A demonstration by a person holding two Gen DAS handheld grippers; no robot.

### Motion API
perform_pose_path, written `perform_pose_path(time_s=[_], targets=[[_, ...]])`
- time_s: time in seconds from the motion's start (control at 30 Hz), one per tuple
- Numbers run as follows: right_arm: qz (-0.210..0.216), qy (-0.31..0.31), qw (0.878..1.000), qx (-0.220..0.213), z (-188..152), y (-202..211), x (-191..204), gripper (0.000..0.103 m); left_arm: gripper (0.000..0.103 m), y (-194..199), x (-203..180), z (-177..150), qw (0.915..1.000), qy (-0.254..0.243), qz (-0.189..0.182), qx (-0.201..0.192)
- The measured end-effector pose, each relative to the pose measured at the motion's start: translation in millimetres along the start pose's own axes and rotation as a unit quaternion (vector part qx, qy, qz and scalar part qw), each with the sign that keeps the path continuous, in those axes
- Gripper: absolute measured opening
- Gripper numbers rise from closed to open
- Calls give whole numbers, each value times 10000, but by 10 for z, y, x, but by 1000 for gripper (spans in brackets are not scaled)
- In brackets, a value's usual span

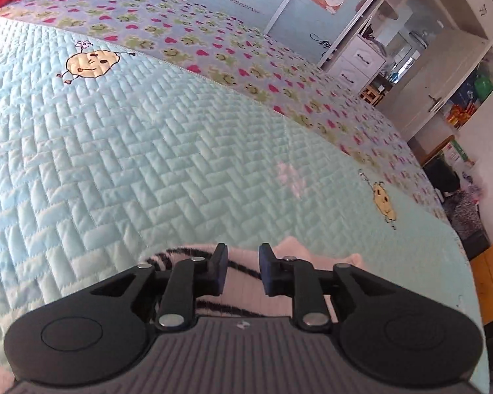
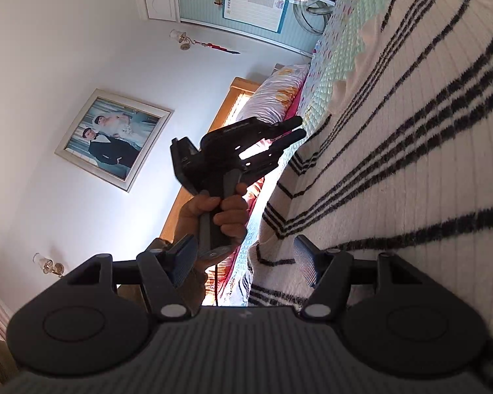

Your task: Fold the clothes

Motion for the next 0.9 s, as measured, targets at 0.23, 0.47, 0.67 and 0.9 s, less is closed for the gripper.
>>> perform_pose_path(time_s=[0.23,0.47,0.67,0.9], targets=[[10,-2,10000,-1,4,-2,-6,66,15,-71,31,37,9995,212,219,-125],[8,5,10000,0,4,-14,-4,66,28,-19,-28,-4,9988,167,270,-366],[7,9,10000,-1,8,-21,-4,66,19,143,16,-28,9975,385,182,-559],[9,8,10000,5,5,-22,-21,66,50,332,69,-56,9948,639,79,-784]])
Point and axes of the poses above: each gripper's, at about its wrist camera, not at the fingertips, and y roughly against the way its jaws point, x to its left, z to its top, the point moved 3 cm from there along -y, roughly the way its jaws point, and after that the axes turned 3 degrees about y, right-handed, at the moved point
